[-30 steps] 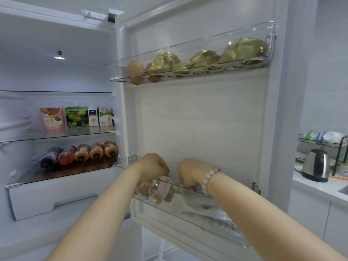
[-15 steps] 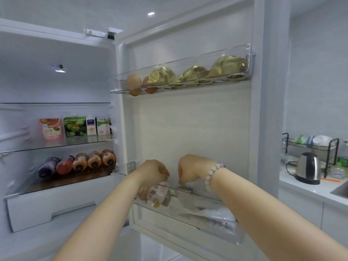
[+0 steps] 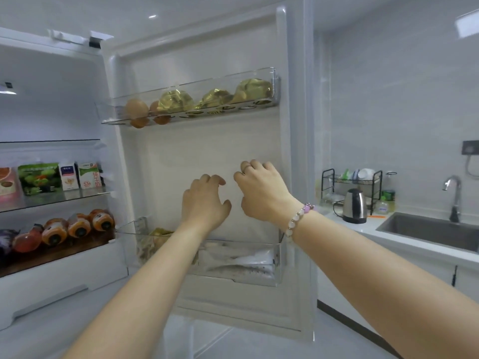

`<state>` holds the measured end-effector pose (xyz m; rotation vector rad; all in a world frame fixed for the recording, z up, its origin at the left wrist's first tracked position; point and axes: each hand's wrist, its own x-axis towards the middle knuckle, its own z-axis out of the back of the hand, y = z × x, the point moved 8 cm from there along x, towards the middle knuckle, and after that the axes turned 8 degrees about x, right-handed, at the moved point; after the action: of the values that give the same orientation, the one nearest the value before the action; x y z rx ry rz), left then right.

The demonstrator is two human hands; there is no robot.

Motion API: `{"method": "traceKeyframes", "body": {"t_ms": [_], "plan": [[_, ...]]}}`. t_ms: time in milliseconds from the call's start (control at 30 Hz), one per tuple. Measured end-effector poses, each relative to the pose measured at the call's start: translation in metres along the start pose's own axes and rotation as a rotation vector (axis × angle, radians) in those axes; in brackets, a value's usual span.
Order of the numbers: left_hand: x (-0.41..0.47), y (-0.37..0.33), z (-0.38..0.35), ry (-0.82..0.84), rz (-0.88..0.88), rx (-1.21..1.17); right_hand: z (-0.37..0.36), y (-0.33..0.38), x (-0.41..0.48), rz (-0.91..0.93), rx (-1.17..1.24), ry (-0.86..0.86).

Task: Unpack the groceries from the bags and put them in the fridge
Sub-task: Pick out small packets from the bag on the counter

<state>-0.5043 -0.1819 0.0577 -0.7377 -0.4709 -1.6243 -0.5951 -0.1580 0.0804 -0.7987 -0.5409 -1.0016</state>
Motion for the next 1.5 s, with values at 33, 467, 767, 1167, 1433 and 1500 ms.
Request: {"method": "traceKeyframes", "body": {"t_ms": [33,467,767,1167,1433,1500], "plan": [[-0.002,-0.009,0.003,-0.038,-0.012,-0.021,0.01,-0.004,-0.006,-0.001,-0.014,-0.065],[-0.049,-0.214,0.027,-0.475,-0.638,-0.157,0.064,-0.159,-0.157,-0.261,-0.174,-0.125],[-0.089,-0.438,-0.007,-0.279,-0.804,-0.385,0.129,-0.323,-0.324,-0.652,-0.372,0.126],[-0.198,-0.691,-0.009,-0.161,-1.075,-0.651,0.254,-0.43,-0.54,-0.979,-0.682,0.342],[-0.284,-0.791,-0.012,-0.036,-1.27,-0.816,0.3,-0.455,-0.652,-1.223,-0.699,0.471],[-0.289,-0.809,-0.012,-0.024,-1.292,-0.856,0.301,-0.459,-0.669,-1.232,-0.69,0.484]]}}
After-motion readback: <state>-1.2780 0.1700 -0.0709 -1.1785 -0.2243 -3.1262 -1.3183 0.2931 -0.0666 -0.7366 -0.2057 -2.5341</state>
